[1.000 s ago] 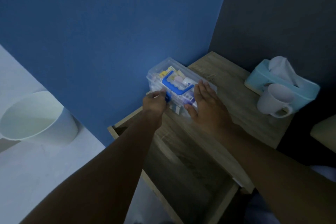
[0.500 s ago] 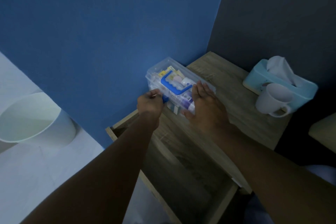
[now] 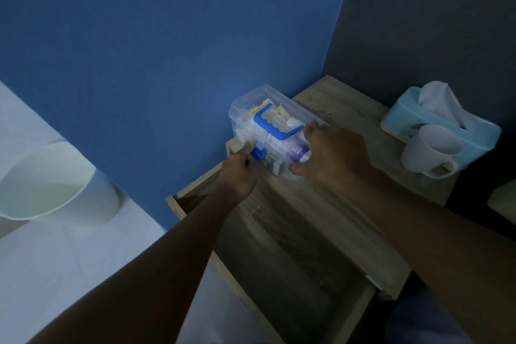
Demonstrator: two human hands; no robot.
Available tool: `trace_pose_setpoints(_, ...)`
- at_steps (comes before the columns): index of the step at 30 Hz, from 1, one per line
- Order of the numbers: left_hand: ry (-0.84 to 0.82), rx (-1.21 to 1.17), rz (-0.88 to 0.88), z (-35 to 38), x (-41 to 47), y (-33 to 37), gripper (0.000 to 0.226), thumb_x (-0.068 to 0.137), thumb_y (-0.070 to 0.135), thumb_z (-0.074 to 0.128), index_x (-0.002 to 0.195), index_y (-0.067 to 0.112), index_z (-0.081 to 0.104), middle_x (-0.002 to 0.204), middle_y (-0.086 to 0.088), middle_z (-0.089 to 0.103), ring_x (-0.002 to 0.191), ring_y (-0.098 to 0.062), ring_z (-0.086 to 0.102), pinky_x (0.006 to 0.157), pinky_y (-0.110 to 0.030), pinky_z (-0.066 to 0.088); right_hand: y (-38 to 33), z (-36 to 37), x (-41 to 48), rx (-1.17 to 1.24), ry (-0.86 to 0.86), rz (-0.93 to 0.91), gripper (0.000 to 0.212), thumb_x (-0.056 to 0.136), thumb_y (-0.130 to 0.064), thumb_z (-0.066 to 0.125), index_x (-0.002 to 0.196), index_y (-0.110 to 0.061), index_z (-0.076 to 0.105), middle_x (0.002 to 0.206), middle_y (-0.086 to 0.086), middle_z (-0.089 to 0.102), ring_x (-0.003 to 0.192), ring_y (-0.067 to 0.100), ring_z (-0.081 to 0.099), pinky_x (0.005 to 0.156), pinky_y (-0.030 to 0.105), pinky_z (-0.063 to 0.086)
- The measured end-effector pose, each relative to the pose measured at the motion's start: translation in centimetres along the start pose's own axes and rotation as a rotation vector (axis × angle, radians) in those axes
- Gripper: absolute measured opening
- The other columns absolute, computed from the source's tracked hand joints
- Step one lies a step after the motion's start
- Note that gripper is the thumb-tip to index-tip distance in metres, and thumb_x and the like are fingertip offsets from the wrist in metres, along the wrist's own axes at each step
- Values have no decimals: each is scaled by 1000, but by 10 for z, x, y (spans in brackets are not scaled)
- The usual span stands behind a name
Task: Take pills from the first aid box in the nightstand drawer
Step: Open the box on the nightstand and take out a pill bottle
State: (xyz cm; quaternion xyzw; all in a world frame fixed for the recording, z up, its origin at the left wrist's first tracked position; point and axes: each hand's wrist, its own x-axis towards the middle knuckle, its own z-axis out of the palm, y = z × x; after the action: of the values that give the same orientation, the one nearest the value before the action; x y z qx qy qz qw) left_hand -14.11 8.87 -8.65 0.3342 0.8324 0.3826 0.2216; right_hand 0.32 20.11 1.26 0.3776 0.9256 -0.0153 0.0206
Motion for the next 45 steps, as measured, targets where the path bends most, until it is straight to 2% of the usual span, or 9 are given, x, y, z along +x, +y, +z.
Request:
trace_pose_setpoints(2,-29,-37,14,-4,-3,4,63,97,14,47,155,18,23,136,-12,57,86,-2,55,54,5,38,3,-15,-1,76,40,9,80,64,-70,69,127,-21,59,118,3,66,106,26,64,78,31,46)
trace_pose_setpoints(4,-12,-43,56,-6,-4,12,72,95,7,50,156,14,13,150,-14,43,114,-13,55,83,5,36,9,-33,0,191,46,10,73,59,-67,68,120,-27,64,109,1,70,100,26,66,81,34,54)
trace_pose_setpoints(7,-14,142,131,-5,-2,25,82,93,6,51,156,6,0,165,-12,3,152,-28,4,123,-32,10,28,-53,5,363,167,-63,49,70,-49,64,110,-20,66,95,5,70,94,30,64,83,42,55)
trace_pose_setpoints(11,-38,435,218,3,0,28,91,86,7,52,154,1,-7,163,-16,-14,151,-34,-14,123,-44,1,57,-58,18,260,355,-285,12,91,-5,53,89,-1,65,81,12,65,76,35,62,72,47,51)
trace_pose_setpoints(17,-54,583,227,0,9,29,92,85,4,54,155,7,-6,164,-14,-12,151,-30,-13,122,-44,-4,88,-35,40,83,278,-92,59,94,1,55,150,-3,37,145,20,50,130,38,51,107,48,45)
trace_pose_setpoints(22,-67,664,239,1,11,27,85,88,4,47,156,7,-4,164,-14,-12,151,-30,-13,120,-42,-9,112,8,50,95,40,114,72,99,-2,47,156,2,3,165,21,4,153,35,11,124,46,16)
trace_pose_setpoints(28,-43,672,249,-1,9,23,79,92,3,44,156,8,-1,164,-14,-11,151,-31,-13,117,-40,-10,104,41,38,335,34,109,69,98,0,44,157,-1,8,166,16,9,147,33,29,118,35,23)
trace_pose_setpoints(33,-39,682,249,-2,10,24,80,92,4,46,156,8,-1,164,-14,-11,151,-31,-12,119,-41,-7,66,27,51,379,333,-178,47,97,-3,47,143,-2,46,144,17,51,133,27,50,108,30,40)
trace_pose_setpoints(45,-56,649,261,-4,11,22,74,95,5,41,156,7,-1,164,-15,-12,151,-32,-13,123,-44,-3,1,25,124,235,-93,-413,31,97,-19,57,124,-14,69,129,9,65,117,24,61,102,43,47)
